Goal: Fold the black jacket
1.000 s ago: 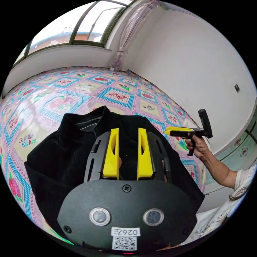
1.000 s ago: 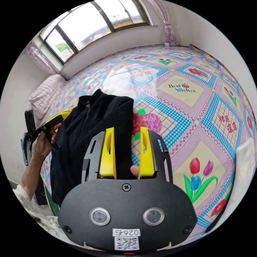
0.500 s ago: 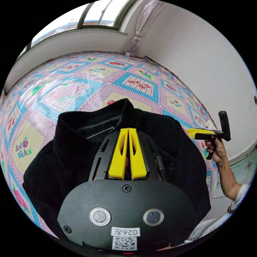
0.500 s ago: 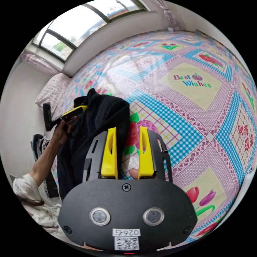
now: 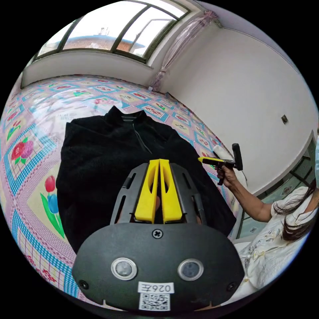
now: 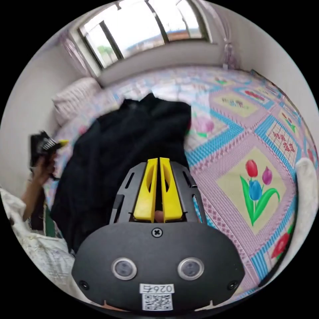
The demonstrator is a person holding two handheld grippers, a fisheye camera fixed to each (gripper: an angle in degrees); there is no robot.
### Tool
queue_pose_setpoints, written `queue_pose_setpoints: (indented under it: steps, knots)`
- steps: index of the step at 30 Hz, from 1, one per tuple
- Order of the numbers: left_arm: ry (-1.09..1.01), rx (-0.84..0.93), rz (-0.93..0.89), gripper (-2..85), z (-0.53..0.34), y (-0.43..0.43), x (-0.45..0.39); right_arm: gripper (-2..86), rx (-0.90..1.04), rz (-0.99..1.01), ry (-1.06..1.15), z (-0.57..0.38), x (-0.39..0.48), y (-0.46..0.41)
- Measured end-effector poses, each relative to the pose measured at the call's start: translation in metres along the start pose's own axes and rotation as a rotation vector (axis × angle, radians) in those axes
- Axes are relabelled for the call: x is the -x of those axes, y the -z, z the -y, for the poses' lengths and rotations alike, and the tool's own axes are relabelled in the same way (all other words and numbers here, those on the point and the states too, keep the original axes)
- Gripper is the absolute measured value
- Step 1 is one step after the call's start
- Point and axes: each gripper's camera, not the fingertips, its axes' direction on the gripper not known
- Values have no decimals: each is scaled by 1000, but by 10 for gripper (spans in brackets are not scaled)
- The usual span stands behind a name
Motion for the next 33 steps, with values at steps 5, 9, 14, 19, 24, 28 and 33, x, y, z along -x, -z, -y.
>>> queue_pose_setpoints:
  steps: [5, 9, 14, 19, 24, 28, 33]
  knots:
    - [41, -94, 130, -8, -53, 65, -14, -8, -133, 8, -93, -32, 8, 81]
    - [78, -108, 434, 3, -97, 129, -11, -6, -378, -21, -102, -104, 26, 207]
    - [197, -181, 447, 26, -147, 200, -3, 22, -904, 60, -100, -260, 53, 404]
    - [246, -117, 289, -5, -154, 236, -5, -4, -822, -9, 63, -284, 81, 497]
    - [293, -63, 423, 90, -170, 248, 3, 28, -468, 54, -54, -259, 45, 454]
    - [414, -27, 299, 186, -203, 253, 29, 114, -270, 123, -282, -276, -2, 396]
    - [444, 26, 163, 171, -211, 240, 37, 116, -157, 292, -417, -278, -56, 364]
